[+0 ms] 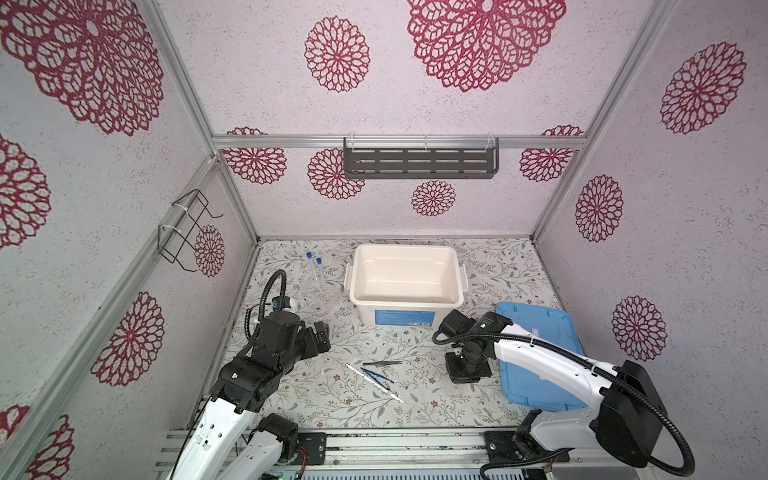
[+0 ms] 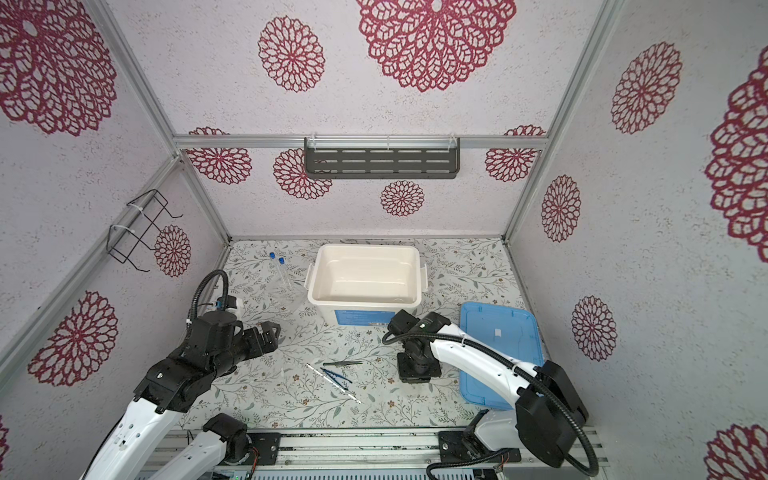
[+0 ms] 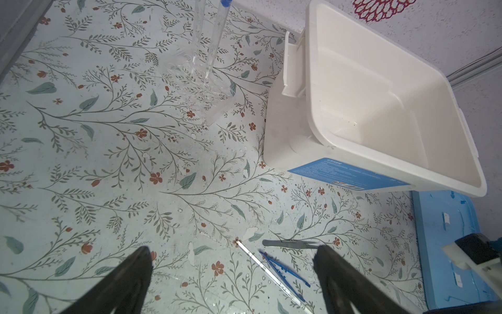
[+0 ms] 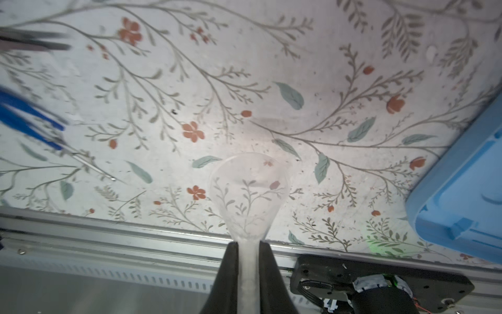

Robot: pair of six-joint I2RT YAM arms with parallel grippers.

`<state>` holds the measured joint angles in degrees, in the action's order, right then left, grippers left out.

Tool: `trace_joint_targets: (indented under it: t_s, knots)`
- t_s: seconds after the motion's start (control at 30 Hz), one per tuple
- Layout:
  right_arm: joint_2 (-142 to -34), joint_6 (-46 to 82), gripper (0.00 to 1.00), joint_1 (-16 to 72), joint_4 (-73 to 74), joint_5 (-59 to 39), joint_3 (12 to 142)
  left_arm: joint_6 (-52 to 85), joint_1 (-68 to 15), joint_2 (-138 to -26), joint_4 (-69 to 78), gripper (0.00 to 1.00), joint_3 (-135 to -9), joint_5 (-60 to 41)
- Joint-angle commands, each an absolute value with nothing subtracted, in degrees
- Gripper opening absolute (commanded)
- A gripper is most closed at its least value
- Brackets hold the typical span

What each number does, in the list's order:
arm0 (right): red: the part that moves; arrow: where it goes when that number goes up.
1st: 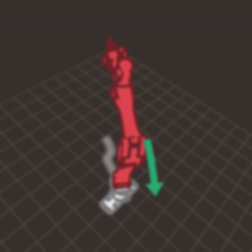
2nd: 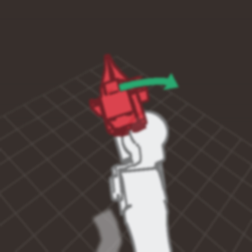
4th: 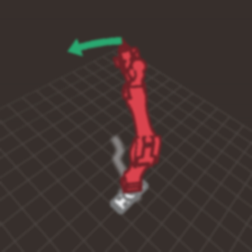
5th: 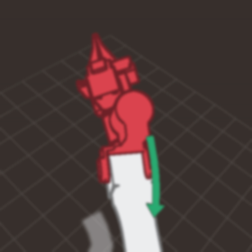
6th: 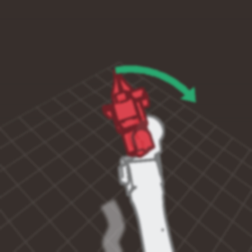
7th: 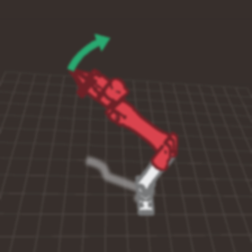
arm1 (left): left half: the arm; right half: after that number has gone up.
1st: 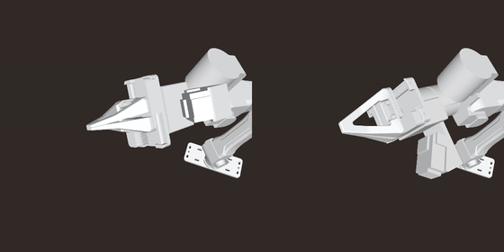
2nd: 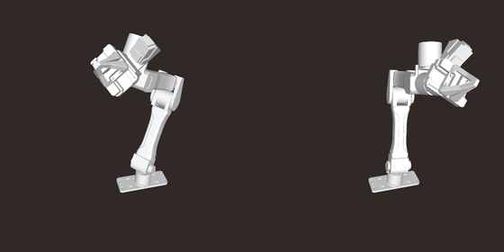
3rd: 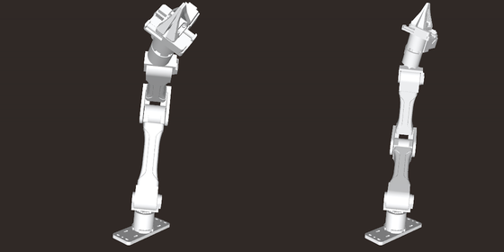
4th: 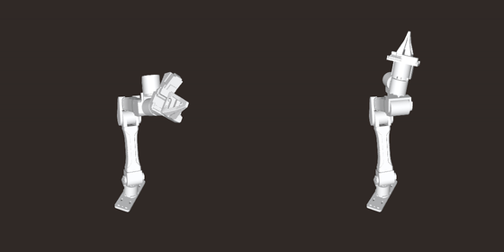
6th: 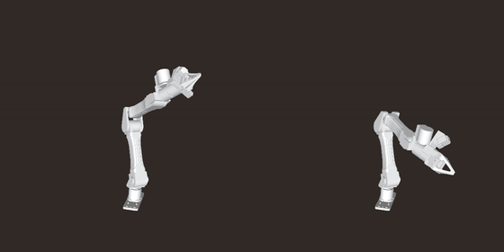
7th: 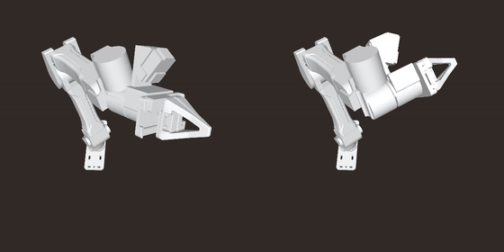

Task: Organize the chemistry lab equipment
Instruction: 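Grasp the glass funnel by its stem with the right gripper, then carry the funnel with the right gripper into the white bin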

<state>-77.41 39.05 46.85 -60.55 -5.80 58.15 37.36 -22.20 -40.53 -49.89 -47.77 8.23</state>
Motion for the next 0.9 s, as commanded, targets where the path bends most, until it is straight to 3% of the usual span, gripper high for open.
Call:
trace_joint_targets:
  t_s: [0.0, 0.27, 0.6, 0.87]
  knots:
    - [-78.7, 39.3, 0.10, 48.2, -65.5, -4.1, 66.1, 38.4, -22.1, -40.7, -48.1, 0.97, -48.2, 7.8]
    - [-87.9, 31.0, 0.10, 47.7, -72.7, 0.0, 95.0, 37.7, -22.2, -40.6, -49.7, 0.97, -50.5, 8.8]
    - [-109.6, 24.2, 0.10, 41.0, -77.2, 6.7, 129.3, 39.7, -22.2, -40.6, -49.4, 0.97, -51.1, 8.5]
    - [-121.8, 19.6, 0.10, 36.8, -77.1, 13.9, 136.4, 41.7, -22.2, -39.9, -50.7, 0.98, -50.6, 9.2]
